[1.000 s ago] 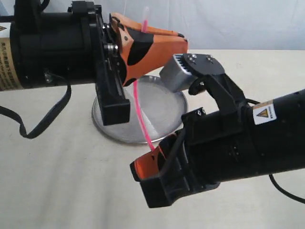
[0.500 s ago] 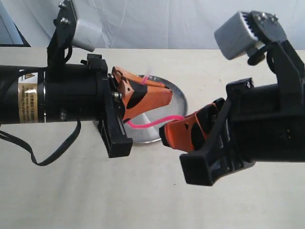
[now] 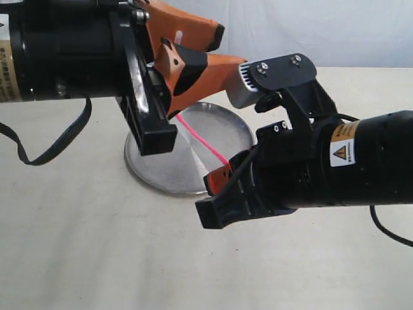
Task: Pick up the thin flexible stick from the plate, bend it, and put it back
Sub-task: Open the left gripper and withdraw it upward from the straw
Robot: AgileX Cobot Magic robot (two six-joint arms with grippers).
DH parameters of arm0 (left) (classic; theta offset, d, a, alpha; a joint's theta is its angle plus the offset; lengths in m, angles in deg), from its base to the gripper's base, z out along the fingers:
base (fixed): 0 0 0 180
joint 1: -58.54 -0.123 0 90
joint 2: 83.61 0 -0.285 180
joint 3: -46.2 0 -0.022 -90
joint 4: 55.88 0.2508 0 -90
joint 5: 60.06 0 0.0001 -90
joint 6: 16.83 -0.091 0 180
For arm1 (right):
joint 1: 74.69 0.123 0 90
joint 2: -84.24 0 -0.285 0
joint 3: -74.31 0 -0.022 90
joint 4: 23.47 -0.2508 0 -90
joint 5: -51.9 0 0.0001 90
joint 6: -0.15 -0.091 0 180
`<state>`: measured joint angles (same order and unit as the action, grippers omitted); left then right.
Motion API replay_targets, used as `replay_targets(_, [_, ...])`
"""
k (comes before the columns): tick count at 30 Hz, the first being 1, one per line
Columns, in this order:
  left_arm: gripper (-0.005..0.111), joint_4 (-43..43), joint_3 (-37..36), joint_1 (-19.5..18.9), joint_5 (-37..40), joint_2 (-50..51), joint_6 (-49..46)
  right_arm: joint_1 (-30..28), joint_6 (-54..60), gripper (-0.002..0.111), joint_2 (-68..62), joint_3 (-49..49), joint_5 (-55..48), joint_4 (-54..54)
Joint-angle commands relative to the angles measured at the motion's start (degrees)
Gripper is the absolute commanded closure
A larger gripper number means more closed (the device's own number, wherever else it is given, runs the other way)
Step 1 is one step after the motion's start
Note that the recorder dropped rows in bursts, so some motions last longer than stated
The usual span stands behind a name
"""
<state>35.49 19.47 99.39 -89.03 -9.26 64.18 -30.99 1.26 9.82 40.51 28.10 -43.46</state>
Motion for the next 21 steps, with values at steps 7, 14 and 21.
replay_targets(7, [0.052, 8.6, 0.3, 0.4, 8.9, -1.9, 8.8, -0.3, -0.3, 0.109, -3.1, 0.3, 4.7, 3.0])
replay_targets(14, [0.052, 8.6, 0.3, 0.4, 19.0, -5.5, 8.8, -3.3, -2.3, 0.109, -7.3, 0.3, 5.0, 6.9])
replay_targets(21, [0.052, 8.6, 0.3, 0.4, 24.0, -7.9, 8.8, -10.1, -2.2, 0.109, -12.2, 0.5, 7.9, 8.3])
